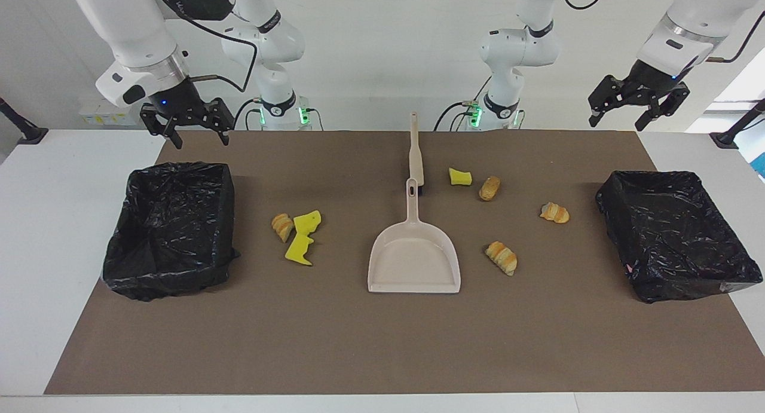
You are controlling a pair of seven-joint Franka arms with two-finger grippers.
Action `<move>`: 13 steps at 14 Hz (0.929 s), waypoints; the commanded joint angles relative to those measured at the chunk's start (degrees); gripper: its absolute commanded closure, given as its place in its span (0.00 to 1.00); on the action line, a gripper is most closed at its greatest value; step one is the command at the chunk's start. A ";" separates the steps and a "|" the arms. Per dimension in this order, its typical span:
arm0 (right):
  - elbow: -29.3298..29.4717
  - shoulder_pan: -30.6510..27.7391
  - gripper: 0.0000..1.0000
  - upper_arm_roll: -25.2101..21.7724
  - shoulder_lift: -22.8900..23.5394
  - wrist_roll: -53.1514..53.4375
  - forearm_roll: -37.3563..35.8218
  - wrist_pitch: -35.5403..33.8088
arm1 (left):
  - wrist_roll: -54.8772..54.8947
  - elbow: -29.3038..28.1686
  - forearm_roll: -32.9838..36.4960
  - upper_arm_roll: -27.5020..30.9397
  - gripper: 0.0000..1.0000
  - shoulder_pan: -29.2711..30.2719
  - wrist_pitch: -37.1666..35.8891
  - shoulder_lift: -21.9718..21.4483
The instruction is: Sweep and dump trash in bin
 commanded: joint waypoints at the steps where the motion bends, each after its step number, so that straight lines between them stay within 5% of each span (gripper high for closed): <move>1: -1.22 -0.13 0.00 -0.16 -0.94 0.64 0.65 0.69 | 0.43 -5.28 0.95 0.87 0.00 -1.48 2.05 -3.58; 8: -1.22 -0.13 0.00 -0.16 -0.94 0.64 0.65 0.69 | -0.53 -11.77 0.95 -0.01 0.00 -5.78 2.76 -6.56; 13: -1.22 -0.13 0.00 -0.16 -0.94 0.64 0.65 0.69 | -13.41 -28.63 0.51 -1.85 0.00 -14.82 4.94 -14.82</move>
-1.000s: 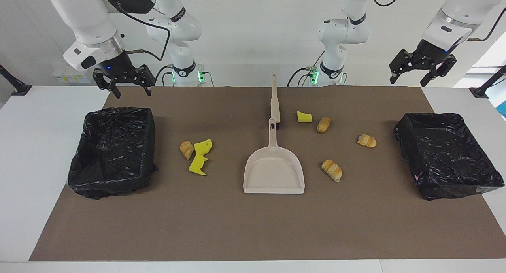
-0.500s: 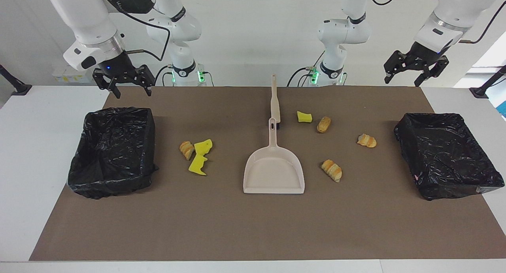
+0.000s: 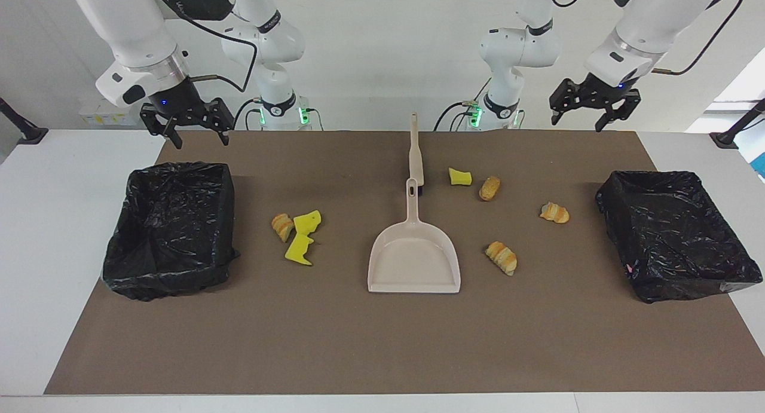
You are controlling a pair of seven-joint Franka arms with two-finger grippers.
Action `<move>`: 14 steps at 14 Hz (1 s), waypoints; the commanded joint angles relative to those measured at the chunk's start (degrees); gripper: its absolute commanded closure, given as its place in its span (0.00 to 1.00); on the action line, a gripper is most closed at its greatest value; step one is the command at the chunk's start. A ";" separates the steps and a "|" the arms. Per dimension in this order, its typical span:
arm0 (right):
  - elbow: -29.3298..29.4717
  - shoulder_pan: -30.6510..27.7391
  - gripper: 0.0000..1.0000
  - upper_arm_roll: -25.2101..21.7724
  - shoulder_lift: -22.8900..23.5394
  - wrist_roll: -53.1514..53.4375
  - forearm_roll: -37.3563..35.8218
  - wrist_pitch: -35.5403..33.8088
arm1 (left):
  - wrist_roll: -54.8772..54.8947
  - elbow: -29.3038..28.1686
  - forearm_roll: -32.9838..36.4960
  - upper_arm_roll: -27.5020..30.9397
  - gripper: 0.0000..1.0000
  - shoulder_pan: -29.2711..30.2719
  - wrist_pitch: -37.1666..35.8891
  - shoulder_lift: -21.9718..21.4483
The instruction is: Sweep and dump trash in bin
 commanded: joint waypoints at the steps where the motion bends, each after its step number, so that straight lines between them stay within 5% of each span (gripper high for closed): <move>1: -1.22 -0.13 0.00 -0.16 -0.94 0.64 0.65 0.68 | -9.86 -14.14 0.60 -0.79 0.00 -7.08 6.13 -7.78; 6: -1.22 -0.13 0.00 -0.25 -0.94 0.64 0.65 0.68 | -21.57 -27.88 0.51 -1.06 0.00 -20.70 16.68 -12.99; 14: -1.22 -0.13 0.00 -0.16 -0.94 0.64 0.65 0.68 | -40.02 -44.22 0.34 -1.06 0.00 -43.65 39.34 -10.44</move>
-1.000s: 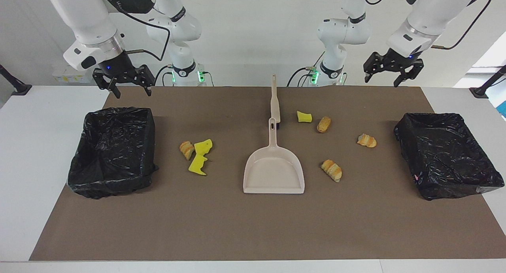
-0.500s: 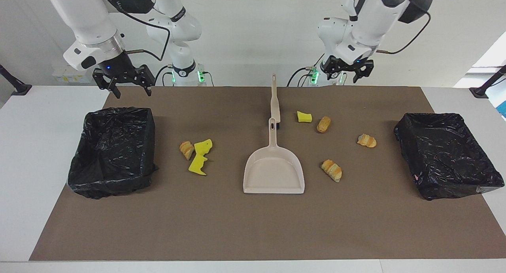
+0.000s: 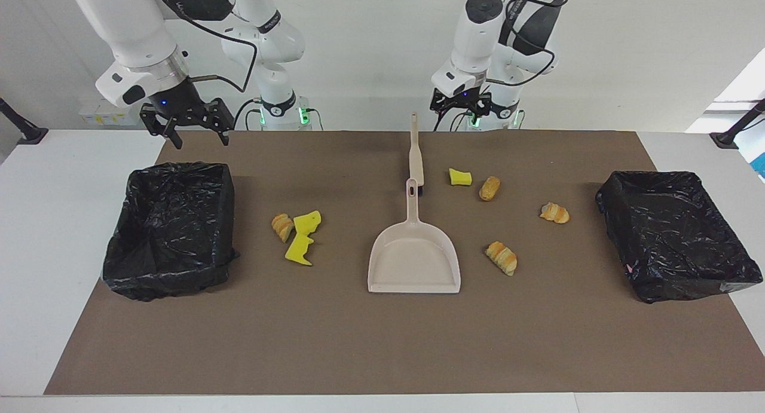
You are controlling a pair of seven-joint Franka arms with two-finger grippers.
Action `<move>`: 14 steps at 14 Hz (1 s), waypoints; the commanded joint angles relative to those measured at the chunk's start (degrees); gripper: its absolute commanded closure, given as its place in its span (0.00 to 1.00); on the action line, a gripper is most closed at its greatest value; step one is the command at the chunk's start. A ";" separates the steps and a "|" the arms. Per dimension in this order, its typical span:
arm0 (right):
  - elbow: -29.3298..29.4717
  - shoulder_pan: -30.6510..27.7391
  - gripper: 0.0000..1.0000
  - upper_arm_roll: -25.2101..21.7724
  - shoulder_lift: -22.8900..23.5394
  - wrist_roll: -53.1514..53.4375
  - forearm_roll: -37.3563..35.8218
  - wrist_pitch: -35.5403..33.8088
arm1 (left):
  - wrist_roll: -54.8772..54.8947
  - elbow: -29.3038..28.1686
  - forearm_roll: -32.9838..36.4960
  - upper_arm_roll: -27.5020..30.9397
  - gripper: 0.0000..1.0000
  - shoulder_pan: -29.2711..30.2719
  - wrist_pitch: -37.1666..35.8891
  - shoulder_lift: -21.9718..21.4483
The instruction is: Sweep and dump trash in bin
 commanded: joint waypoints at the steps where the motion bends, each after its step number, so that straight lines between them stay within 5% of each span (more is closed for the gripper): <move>1: -1.22 -0.12 0.00 -0.16 -0.94 0.64 0.74 0.69 | -4.90 -6.58 0.37 1.02 0.00 -6.22 8.77 0.68; 3: -1.22 -0.12 0.00 -0.24 -0.94 0.64 0.74 0.69 | -7.17 -6.50 0.37 1.11 0.04 -8.51 11.23 4.28; 7: -1.22 -0.12 0.00 -0.16 -0.94 0.64 0.74 0.69 | -9.57 -6.50 0.37 1.20 0.34 -8.26 13.54 5.35; 11: -1.22 -0.12 0.00 -0.16 -0.94 0.64 0.65 0.69 | -9.21 -5.62 0.37 1.55 0.94 -7.12 12.84 6.40; 14: -1.22 -0.12 0.00 -0.16 -0.94 0.64 0.65 0.69 | -7.99 -2.21 0.55 1.72 1.00 -3.78 7.59 6.14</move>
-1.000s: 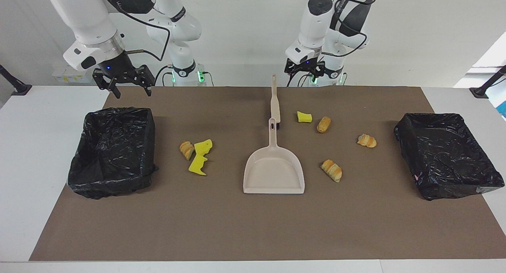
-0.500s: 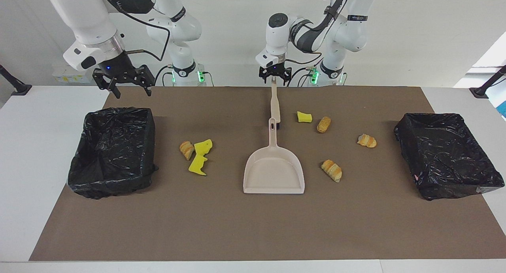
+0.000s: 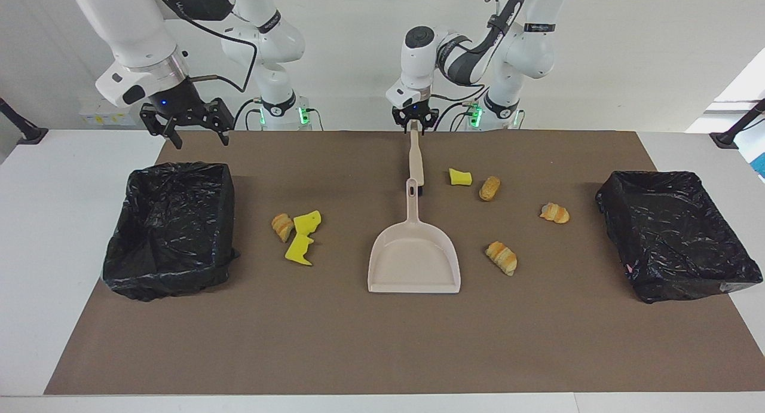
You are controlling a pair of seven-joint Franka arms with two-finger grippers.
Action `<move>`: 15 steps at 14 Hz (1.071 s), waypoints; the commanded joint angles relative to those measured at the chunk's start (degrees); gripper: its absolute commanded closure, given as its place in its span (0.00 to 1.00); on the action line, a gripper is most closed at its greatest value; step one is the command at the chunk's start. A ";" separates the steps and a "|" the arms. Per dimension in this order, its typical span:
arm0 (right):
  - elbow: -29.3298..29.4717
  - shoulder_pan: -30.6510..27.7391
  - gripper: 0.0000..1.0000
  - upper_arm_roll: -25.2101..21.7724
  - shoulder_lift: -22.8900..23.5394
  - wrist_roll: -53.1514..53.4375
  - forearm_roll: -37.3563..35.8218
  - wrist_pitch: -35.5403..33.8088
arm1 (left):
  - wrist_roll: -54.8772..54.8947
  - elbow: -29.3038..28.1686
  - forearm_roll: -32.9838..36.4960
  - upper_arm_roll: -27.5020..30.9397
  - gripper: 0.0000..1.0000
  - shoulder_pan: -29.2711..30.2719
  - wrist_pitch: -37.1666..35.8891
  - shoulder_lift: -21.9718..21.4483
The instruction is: Sweep and dump trash in bin
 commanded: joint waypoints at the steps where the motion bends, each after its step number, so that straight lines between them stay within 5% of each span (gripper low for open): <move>1: -1.13 -0.12 0.00 -0.16 -0.94 0.38 0.56 0.77 | 0.85 4.41 0.79 0.12 1.00 3.74 -8.70 -0.35; 6: -3.59 1.98 0.00 0.37 -1.56 1.07 0.83 2.78 | 0.86 6.44 4.30 0.21 1.00 15.42 -24.38 -8.61; 10: -5.09 7.59 0.00 0.63 1.95 8.43 0.91 9.19 | 2.68 6.44 9.75 0.30 1.00 27.90 -21.86 -8.54; 15: -5.09 17.52 0.00 0.72 9.41 21.62 5.04 20.26 | 27.35 6.71 13.09 0.30 1.00 47.67 -14.30 -5.02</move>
